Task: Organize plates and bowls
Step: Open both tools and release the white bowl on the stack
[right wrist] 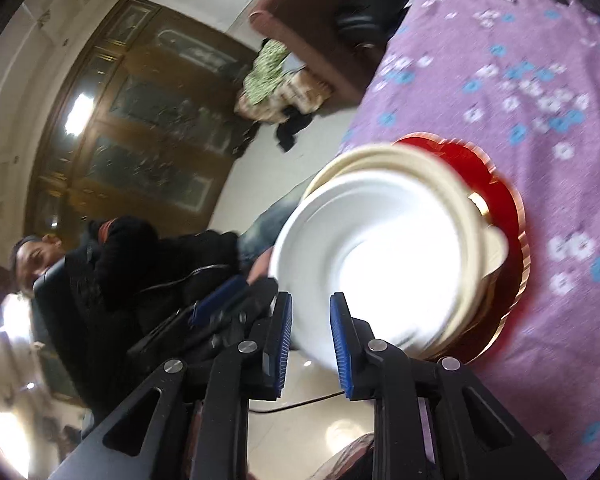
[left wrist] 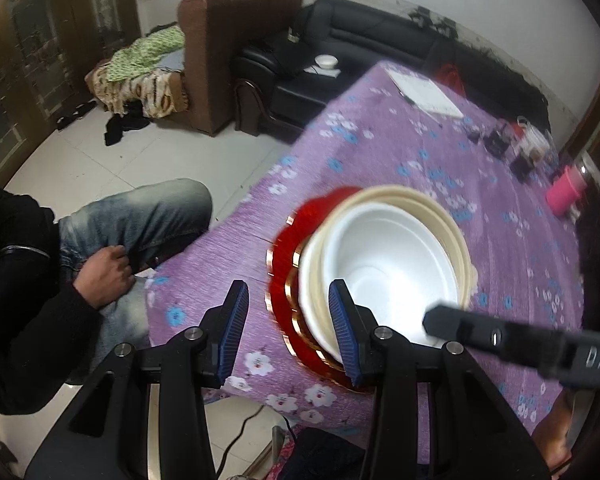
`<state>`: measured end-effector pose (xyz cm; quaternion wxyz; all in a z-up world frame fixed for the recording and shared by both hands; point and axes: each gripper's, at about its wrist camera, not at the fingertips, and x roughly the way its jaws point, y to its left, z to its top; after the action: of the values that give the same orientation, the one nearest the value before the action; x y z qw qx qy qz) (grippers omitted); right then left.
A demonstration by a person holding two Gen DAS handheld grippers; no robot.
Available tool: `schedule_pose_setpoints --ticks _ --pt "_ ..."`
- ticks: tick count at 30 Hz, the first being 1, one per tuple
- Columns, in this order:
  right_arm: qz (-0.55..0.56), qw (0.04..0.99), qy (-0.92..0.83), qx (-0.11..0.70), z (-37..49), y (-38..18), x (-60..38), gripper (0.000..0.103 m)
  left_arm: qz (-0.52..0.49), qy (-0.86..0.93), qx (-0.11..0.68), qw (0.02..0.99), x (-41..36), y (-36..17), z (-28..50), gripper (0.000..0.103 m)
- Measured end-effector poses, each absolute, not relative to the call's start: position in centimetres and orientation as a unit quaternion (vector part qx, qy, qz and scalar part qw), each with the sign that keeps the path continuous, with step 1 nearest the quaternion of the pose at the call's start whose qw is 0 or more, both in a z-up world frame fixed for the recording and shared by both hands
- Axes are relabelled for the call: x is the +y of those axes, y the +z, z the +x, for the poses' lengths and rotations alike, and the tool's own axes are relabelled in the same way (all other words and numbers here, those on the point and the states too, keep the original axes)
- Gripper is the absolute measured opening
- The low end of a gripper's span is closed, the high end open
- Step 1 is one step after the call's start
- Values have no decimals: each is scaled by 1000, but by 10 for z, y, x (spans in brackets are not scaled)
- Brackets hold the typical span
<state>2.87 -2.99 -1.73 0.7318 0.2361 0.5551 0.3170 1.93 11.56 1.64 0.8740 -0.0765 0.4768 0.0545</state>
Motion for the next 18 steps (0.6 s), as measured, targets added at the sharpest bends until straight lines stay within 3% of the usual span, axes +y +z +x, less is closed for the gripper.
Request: schedule_pose_setpoints --ticks 7,15,18 --pt "264 669 363 592 23 -38 -10 24 -92 77 461 879 133 20 18 40" --pt "277 676 335 595 27 -51 -16 24 -80 65 472 876 121 13 20 40" --pt "264 681 346 589 24 -41 -12 29 -78 64 472 876 119 12 21 40"
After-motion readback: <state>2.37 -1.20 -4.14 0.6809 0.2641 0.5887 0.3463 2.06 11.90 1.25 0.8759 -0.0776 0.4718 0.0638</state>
